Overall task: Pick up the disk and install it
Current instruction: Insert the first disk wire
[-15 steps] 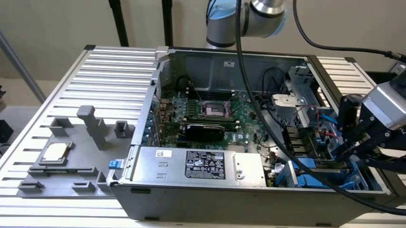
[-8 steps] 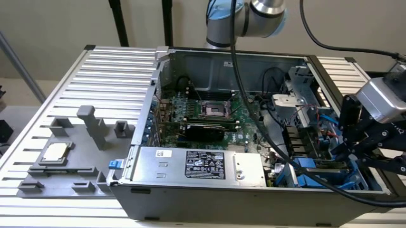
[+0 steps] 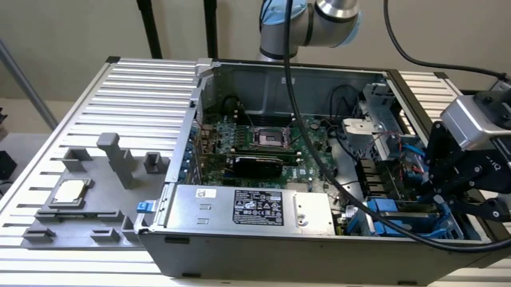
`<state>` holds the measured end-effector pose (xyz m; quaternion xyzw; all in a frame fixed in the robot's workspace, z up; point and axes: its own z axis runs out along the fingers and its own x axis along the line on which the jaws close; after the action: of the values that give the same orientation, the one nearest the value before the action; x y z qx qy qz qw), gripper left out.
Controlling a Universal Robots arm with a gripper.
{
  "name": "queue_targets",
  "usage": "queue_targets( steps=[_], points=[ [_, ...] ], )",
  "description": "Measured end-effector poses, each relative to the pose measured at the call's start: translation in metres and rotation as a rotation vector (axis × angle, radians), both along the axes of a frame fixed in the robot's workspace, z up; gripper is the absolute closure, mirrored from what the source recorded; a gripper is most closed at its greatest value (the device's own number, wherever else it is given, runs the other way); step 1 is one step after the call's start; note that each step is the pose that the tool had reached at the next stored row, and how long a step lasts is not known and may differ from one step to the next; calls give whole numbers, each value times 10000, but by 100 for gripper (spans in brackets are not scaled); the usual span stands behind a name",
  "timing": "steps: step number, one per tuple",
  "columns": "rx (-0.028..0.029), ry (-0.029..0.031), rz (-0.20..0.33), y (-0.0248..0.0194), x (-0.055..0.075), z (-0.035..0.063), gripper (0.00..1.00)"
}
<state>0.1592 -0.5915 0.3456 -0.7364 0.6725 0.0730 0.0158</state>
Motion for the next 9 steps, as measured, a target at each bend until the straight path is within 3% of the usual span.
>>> queue_targets(
  steps=[3, 9],
  points=[
    [-17, 40, -316, 1, -5, -15, 84],
    [-17, 23, -548, 1, -113, -17, 84]
  ],
)
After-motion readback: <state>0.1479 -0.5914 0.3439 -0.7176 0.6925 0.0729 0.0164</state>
